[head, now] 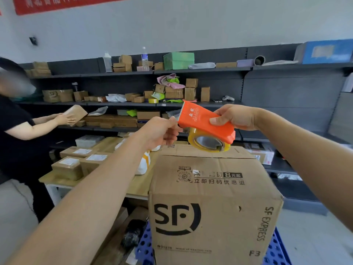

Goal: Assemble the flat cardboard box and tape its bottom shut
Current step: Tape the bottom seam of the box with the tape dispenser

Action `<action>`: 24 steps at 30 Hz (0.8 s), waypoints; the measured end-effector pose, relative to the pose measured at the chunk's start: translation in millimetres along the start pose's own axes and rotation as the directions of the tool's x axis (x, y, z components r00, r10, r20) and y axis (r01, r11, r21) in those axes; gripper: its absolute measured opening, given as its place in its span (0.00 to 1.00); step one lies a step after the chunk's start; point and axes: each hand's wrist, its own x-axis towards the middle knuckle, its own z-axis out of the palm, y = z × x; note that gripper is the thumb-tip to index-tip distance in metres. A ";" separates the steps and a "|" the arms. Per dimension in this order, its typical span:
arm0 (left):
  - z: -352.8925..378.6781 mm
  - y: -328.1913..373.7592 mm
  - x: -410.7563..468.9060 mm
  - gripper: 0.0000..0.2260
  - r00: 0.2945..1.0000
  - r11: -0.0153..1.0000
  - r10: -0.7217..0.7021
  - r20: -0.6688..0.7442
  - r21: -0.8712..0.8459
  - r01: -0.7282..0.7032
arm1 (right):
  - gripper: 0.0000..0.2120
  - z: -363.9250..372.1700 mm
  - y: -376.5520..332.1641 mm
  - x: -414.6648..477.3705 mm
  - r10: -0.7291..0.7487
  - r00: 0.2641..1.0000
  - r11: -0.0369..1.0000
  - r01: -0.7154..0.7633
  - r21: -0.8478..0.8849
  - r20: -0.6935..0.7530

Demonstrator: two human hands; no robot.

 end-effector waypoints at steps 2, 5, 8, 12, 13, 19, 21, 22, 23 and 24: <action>-5.1 -3.7 -1.5 0.22 0.997 0.997 -0.042 0.069 -0.059 0.046 | 0.48 0.7 3.3 1.4 0.010 0.999 0.999 -0.011 0.042 0.032; -12.3 -8.8 -3.2 0.23 0.981 0.989 -0.090 0.172 -0.097 0.108 | 0.47 1.2 6.5 2.1 0.018 0.996 0.997 -0.025 0.078 0.088; -13.3 -16.4 -2.1 0.08 0.984 0.997 -0.034 0.175 -0.064 0.045 | 0.46 1.8 6.1 3.9 0.020 0.994 0.995 -0.031 0.095 0.112; -8.5 -18.7 -0.8 0.06 0.995 0.999 0.035 0.093 -0.022 -0.033 | 0.44 3.2 3.0 5.8 0.005 0.991 0.992 -0.021 0.121 0.133; -7.2 -18.4 -0.7 0.08 0.996 0.999 0.041 0.082 -0.018 -0.040 | 0.43 2.6 2.7 6.2 0.000 0.992 0.991 -0.018 0.133 0.130; 2.1 -17.8 4.2 0.12 0.996 0.999 0.052 -0.079 -0.009 -0.053 | 0.43 -1.2 4.5 5.9 -0.008 0.991 0.984 -0.016 0.180 0.131; 5.8 -16.5 2.4 0.15 0.996 0.998 0.029 -0.079 -0.050 -0.033 | 0.43 -2.8 7.0 6.1 -0.003 0.990 0.978 -0.026 0.206 0.138; 6.2 -16.0 1.7 0.18 0.997 0.997 0.013 -0.071 -0.076 -0.018 | 0.43 -4.0 8.5 5.9 -0.001 0.990 0.976 -0.030 0.215 0.141; 5.7 -15.6 1.2 0.22 0.998 0.994 -0.013 -0.057 -0.105 0.007 | 0.44 -5.3 9.9 6.0 0.002 0.990 0.975 -0.034 0.222 0.143; 4.5 -15.1 1.3 0.26 0.998 0.990 -0.045 -0.036 -0.139 0.040 | 0.44 -6.4 11.4 5.9 0.007 0.990 0.973 -0.039 0.227 0.142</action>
